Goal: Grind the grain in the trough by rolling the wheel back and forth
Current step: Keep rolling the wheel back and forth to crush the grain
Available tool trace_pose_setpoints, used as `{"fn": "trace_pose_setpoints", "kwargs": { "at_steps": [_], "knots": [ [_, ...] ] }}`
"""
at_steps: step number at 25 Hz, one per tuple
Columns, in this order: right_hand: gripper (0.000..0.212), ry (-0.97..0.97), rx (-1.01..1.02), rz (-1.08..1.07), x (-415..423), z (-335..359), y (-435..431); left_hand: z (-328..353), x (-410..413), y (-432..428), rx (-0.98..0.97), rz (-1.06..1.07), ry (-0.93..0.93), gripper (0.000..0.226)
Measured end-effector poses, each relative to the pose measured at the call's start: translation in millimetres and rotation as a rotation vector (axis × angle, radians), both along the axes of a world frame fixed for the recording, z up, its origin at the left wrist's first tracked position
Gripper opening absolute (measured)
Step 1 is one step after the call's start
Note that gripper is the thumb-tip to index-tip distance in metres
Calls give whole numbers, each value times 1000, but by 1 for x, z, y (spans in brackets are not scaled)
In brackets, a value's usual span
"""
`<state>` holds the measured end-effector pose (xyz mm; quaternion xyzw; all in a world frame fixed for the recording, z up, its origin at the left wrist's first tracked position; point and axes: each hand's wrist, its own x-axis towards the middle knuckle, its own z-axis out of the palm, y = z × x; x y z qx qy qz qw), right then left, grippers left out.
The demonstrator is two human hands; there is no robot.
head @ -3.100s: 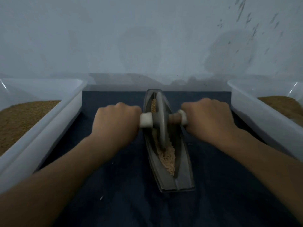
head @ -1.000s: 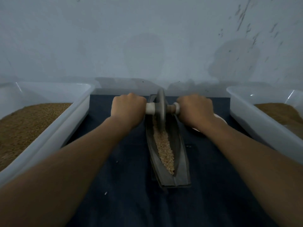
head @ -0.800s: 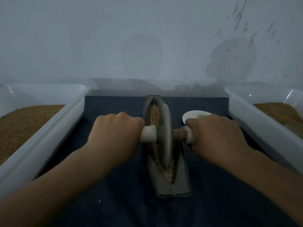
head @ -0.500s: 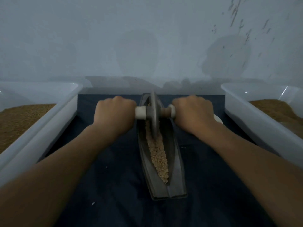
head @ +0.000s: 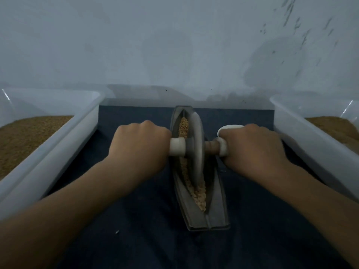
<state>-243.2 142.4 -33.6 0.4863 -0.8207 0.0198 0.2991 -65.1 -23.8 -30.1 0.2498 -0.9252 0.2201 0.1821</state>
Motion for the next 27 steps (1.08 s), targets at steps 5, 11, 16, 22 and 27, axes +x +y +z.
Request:
{"fn": "trace_pose_setpoints", "kwargs": {
  "at_steps": [5, 11, 16, 22, 27],
  "knots": [
    [10, -126, 52, -85, -29, 23, -70, 18, -54, -45, 162, 107, -19, 17],
    [43, 117, -54, 88, 13, 8, 10, -3, 22, 7, 13, -73, 101, 41],
    [55, 47, -3, 5, 8, 3, 0, 3, 3, 5, -20, 21, 0, 33],
    [27, -246, -3, -36, -24, 9, -49, 32, -49, -21, 61, 88, -95, 19],
    [28, 101, -92, 100, 12, -3, 24, 11, 27, 19, -38, -93, 4, 42]
  ]
}}
